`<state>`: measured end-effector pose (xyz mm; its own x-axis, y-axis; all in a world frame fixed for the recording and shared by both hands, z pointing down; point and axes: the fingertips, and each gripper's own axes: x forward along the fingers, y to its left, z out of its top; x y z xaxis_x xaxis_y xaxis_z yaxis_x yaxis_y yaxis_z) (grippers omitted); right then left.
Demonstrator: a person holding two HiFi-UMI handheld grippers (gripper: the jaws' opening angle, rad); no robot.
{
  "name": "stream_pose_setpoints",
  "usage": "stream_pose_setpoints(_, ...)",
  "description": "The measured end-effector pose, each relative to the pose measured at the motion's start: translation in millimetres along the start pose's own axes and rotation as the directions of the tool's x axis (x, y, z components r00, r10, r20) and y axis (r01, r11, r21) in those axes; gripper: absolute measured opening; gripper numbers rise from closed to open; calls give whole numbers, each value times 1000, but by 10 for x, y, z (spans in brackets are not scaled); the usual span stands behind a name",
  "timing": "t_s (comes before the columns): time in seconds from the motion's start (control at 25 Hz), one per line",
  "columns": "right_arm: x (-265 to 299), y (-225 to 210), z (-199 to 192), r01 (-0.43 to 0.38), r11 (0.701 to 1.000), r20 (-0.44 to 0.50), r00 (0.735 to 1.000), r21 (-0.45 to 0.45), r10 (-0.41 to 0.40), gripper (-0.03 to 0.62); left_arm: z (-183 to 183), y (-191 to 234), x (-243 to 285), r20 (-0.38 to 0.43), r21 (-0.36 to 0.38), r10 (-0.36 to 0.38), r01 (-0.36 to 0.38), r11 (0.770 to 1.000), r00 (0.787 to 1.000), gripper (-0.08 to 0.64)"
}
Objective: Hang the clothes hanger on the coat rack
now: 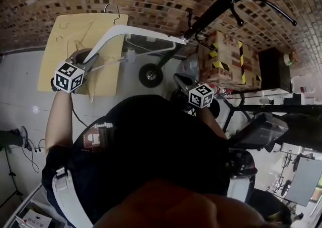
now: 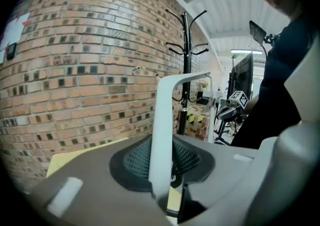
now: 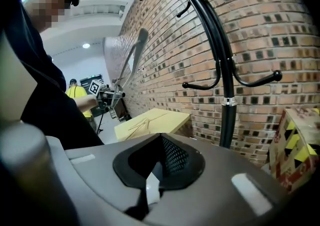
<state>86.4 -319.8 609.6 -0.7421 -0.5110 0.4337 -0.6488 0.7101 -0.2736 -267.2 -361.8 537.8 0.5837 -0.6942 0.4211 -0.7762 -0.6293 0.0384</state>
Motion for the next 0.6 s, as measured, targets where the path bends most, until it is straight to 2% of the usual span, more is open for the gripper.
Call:
stream_pose_setpoints(0.28, -590, -342, 49, -10, 1000, 46, 999, -9, 11, 14, 982, -825, 244, 128, 11, -53, 52, 999, 990, 101)
stream_pose_setpoints(0.6, -1121, -644, -44, 15, 1000, 92, 996, 14, -16, 14, 1813, -1468, 380, 160, 179, -74, 45, 983, 984, 101)
